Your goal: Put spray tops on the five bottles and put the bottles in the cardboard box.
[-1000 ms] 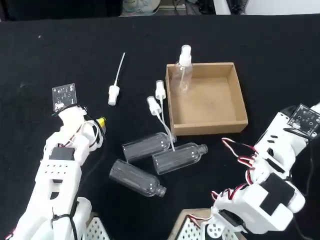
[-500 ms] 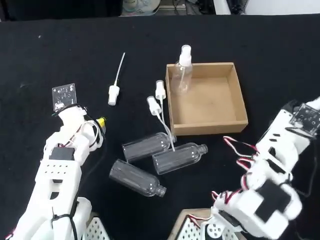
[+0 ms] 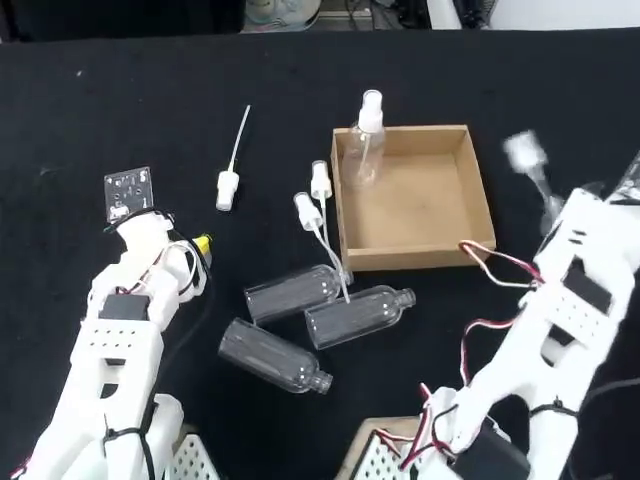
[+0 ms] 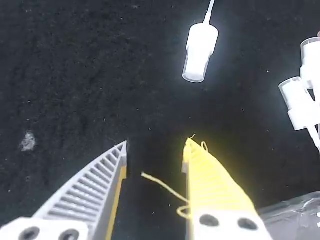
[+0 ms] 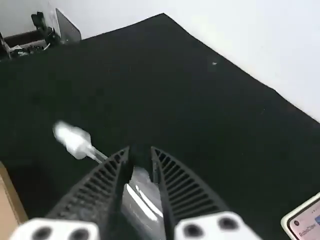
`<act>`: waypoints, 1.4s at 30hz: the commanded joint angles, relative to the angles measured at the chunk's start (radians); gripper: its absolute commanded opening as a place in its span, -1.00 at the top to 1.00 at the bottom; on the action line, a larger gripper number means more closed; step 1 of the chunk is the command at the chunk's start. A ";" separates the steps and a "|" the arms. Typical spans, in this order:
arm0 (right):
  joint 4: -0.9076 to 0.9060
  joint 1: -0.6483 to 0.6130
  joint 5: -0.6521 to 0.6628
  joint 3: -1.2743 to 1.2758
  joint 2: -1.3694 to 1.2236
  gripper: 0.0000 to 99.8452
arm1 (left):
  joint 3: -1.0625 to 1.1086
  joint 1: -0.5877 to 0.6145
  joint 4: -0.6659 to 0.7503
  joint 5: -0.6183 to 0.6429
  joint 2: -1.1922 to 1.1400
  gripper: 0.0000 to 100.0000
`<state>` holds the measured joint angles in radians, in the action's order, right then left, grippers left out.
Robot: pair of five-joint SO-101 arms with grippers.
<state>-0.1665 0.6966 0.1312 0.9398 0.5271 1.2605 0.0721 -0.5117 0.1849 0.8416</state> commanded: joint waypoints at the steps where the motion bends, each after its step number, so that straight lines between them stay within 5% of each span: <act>1: 0.137 0.012 0.000 0.062 0.048 0.98 | -0.010 0.008 0.017 0.005 0.020 0.64; 6: 0.261 0.028 0.015 0.137 0.045 0.95 | -0.010 0.008 0.017 0.005 0.020 0.64; 9: 0.207 0.017 0.115 0.116 0.041 0.77 | -0.010 0.008 0.017 0.005 0.020 0.64; 18: -0.489 -0.061 0.379 -0.323 0.039 0.66 | -0.008 0.008 0.015 0.005 0.020 0.64; 34: -0.456 -0.054 0.559 -0.568 -0.430 0.65 | 0.002 0.008 0.018 0.005 0.020 0.64; 42: -0.614 -0.066 0.652 -0.877 -0.691 0.62 | 0.004 0.007 0.020 0.005 0.020 0.64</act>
<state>-0.7311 0.6521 0.7664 0.2263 -0.1066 1.2789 0.0721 -0.5117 0.1849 0.8416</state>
